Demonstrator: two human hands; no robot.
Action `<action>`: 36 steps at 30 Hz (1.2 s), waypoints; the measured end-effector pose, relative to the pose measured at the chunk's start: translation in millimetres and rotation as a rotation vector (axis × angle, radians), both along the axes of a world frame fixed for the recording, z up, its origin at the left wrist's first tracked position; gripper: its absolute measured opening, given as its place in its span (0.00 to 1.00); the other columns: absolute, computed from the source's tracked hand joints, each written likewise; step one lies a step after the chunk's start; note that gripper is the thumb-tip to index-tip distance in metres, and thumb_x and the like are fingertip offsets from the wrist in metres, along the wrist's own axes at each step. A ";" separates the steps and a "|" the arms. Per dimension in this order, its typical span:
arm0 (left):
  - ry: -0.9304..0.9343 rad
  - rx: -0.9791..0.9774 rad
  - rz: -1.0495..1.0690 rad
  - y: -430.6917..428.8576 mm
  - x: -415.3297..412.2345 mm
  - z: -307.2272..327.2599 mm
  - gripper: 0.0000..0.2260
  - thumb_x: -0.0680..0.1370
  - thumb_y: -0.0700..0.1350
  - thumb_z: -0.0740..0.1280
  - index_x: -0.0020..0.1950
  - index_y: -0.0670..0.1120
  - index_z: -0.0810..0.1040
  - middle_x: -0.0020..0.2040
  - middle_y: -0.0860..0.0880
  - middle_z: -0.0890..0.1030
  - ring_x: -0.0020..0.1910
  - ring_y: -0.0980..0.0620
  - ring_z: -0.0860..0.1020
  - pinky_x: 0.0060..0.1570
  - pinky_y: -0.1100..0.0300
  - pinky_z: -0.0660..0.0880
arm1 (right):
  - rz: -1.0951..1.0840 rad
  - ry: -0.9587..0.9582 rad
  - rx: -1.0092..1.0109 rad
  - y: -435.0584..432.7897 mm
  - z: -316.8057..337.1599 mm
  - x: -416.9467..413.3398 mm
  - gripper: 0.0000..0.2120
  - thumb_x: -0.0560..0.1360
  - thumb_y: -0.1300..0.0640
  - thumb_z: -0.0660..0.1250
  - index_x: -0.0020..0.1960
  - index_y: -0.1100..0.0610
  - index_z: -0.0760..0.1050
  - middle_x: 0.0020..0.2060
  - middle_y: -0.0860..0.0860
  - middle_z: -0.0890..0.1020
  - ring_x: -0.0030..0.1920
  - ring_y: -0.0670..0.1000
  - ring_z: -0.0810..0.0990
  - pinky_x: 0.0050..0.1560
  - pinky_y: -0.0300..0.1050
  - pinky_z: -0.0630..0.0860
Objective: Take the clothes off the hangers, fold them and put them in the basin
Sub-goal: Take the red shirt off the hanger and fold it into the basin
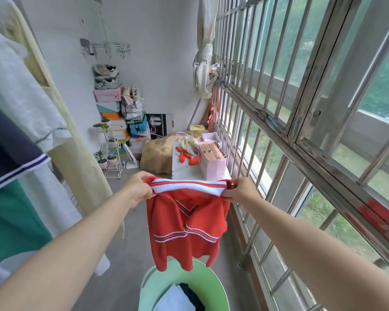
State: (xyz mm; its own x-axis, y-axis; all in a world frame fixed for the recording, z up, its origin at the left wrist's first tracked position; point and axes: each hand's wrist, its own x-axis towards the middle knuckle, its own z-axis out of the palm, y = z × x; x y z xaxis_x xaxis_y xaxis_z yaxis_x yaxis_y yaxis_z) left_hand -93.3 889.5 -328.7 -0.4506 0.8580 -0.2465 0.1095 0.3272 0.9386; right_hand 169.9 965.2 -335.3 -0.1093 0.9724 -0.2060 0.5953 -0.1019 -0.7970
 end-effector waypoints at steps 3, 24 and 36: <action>0.362 0.000 -0.123 -7.8 -4.6 0.1 0.21 0.67 0.22 0.66 0.55 0.40 0.78 0.47 0.45 0.79 0.48 0.49 0.75 0.41 0.61 0.72 | 0.043 -0.061 0.087 -7.6 7.3 -7.0 0.05 0.66 0.64 0.69 0.41 0.63 0.81 0.33 0.58 0.84 0.37 0.56 0.85 0.42 0.48 0.82; 0.657 -0.173 -0.118 -19.0 -29.1 6.3 0.14 0.62 0.51 0.79 0.40 0.47 0.80 0.36 0.46 0.82 0.33 0.47 0.78 0.34 0.59 0.72 | 0.270 -0.237 0.265 -10.9 5.5 -31.7 0.06 0.68 0.52 0.71 0.39 0.54 0.77 0.26 0.47 0.74 0.31 0.49 0.74 0.25 0.38 0.64; 0.124 -0.061 0.096 -19.4 -0.4 -6.1 0.15 0.53 0.42 0.67 0.38 0.41 0.79 0.34 0.45 0.76 0.35 0.49 0.73 0.34 0.59 0.66 | 0.167 -0.035 0.173 -15.8 -8.6 -47.1 0.04 0.71 0.57 0.68 0.44 0.56 0.80 0.32 0.50 0.77 0.35 0.50 0.76 0.33 0.40 0.68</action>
State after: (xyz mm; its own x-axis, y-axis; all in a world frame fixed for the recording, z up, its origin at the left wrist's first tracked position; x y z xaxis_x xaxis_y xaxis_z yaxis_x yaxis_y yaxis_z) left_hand -93.7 870.1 -334.8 -0.5598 0.7947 -0.2347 0.1886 0.3980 0.8978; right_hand 122.8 949.5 -343.9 -0.2671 0.9626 -0.0445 0.6200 0.1363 -0.7727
